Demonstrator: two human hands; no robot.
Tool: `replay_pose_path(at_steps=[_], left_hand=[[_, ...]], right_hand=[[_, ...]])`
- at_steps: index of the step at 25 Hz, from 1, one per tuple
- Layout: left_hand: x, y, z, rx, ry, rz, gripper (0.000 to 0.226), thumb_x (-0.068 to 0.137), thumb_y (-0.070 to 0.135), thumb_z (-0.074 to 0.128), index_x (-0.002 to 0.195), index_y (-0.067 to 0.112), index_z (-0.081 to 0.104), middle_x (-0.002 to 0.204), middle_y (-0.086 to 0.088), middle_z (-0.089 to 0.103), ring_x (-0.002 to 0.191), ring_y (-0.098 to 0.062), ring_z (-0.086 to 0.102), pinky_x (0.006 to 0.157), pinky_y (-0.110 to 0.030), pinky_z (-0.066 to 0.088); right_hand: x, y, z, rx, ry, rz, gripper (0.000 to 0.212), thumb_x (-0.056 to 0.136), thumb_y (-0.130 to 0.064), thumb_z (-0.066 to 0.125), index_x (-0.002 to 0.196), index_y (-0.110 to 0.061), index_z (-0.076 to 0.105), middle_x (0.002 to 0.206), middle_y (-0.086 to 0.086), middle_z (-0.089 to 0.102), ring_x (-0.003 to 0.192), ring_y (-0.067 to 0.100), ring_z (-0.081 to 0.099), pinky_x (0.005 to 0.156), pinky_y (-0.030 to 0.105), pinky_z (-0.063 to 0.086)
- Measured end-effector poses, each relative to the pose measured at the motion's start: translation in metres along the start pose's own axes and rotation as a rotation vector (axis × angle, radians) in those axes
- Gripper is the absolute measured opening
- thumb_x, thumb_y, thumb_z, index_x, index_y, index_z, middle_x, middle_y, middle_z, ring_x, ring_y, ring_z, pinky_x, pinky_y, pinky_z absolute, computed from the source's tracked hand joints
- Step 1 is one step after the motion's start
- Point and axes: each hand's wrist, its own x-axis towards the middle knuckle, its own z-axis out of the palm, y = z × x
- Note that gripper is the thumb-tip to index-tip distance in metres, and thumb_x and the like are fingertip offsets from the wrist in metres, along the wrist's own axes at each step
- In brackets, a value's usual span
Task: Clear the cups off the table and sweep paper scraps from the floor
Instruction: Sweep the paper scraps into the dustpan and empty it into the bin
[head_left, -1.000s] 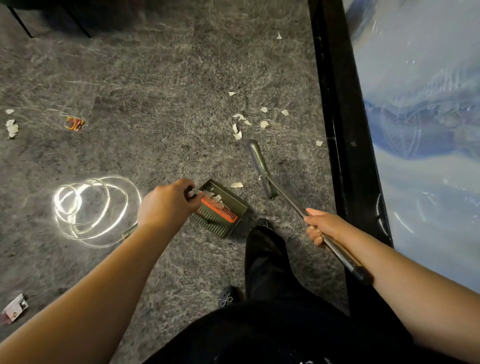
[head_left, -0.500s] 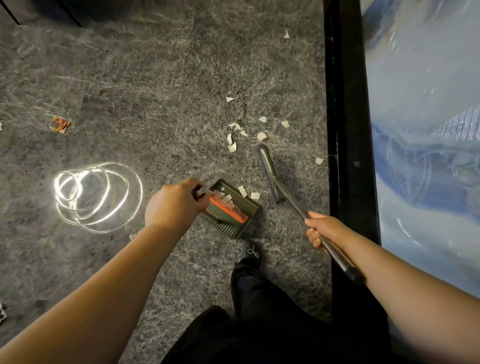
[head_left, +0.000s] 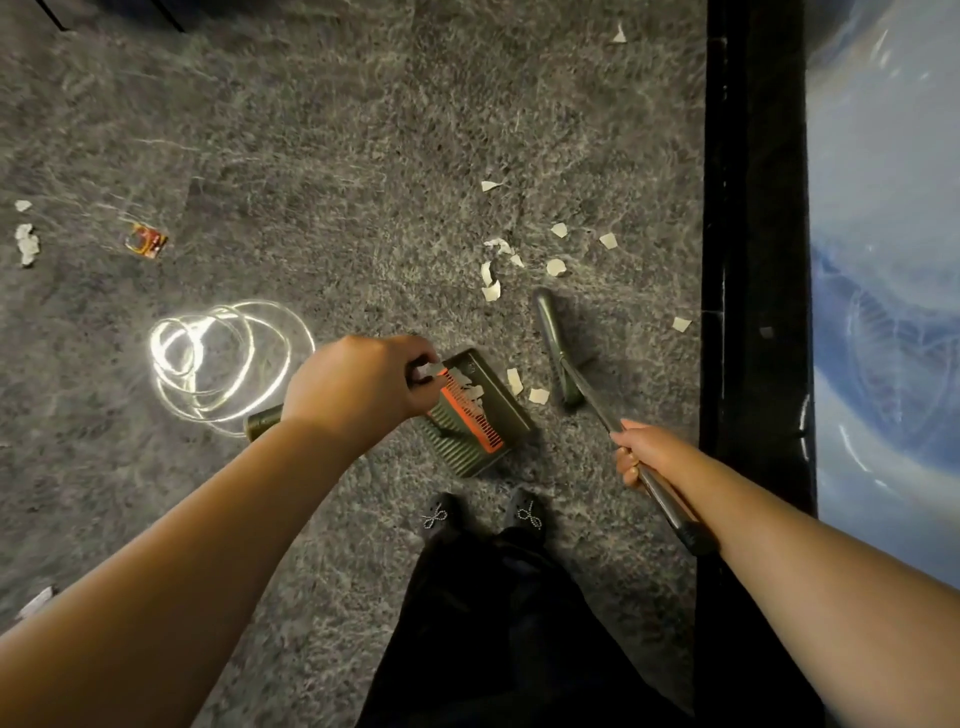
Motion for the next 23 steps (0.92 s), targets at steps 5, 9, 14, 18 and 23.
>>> replay_pose_path(at_steps=[5, 9, 14, 18, 23], left_hand=[[0.006, -0.010, 0.001, 0.012, 0.064, 0.050, 0.019, 0.080, 0.049, 0.067, 0.094, 0.036, 0.069, 0.061, 0.009, 0.060, 0.054, -0.020, 0.058, 0.045, -0.018, 0.039], [-0.007, -0.028, 0.002, 0.004, 0.013, 0.025, 0.023, 0.082, 0.052, 0.063, 0.098, 0.036, 0.068, 0.065, 0.005, 0.065, 0.057, -0.022, 0.062, 0.049, -0.029, 0.052], [-0.028, -0.046, 0.007, -0.006, 0.022, 0.050, 0.026, 0.083, 0.050, 0.062, 0.101, 0.034, 0.069, 0.065, 0.006, 0.065, 0.055, -0.021, 0.060, 0.048, -0.027, 0.050], [-0.026, -0.049, 0.002, -0.053, 0.011, 0.015, 0.031, 0.084, 0.053, 0.062, 0.109, 0.035, 0.066, 0.072, 0.004, 0.068, 0.062, -0.023, 0.064, 0.052, -0.028, 0.051], [-0.011, -0.059, -0.008, -0.181, 0.081, -0.067, 0.033, 0.083, 0.051, 0.064, 0.109, 0.031, 0.067, 0.074, 0.006, 0.070, 0.065, -0.023, 0.066, 0.052, -0.028, 0.052]], right_hand=[[0.010, 0.002, 0.041, 0.058, -0.119, 0.086, 0.052, 0.101, -0.006, 0.036, 0.147, -0.027, 0.025, 0.042, -0.002, 0.038, 0.029, 0.004, 0.031, 0.029, 0.012, 0.026], [-0.009, 0.001, 0.061, -0.002, -0.128, 0.053, 0.057, 0.100, -0.005, 0.040, 0.150, -0.028, 0.023, 0.046, 0.000, 0.039, 0.031, 0.004, 0.031, 0.029, 0.013, 0.027], [-0.041, -0.001, 0.080, 0.062, -0.119, -0.004, 0.055, 0.101, -0.007, 0.041, 0.149, -0.027, 0.025, 0.050, -0.001, 0.037, 0.033, 0.003, 0.032, 0.029, 0.014, 0.027], [-0.057, -0.013, 0.089, 0.051, -0.078, -0.078, 0.057, 0.101, -0.007, 0.040, 0.151, -0.024, 0.020, 0.052, 0.000, 0.036, 0.032, 0.003, 0.031, 0.030, 0.014, 0.028], [-0.063, -0.032, 0.092, 0.121, -0.068, -0.147, 0.053, 0.102, -0.010, 0.037, 0.150, -0.026, 0.022, 0.046, -0.002, 0.037, 0.032, 0.003, 0.031, 0.031, 0.015, 0.027]])
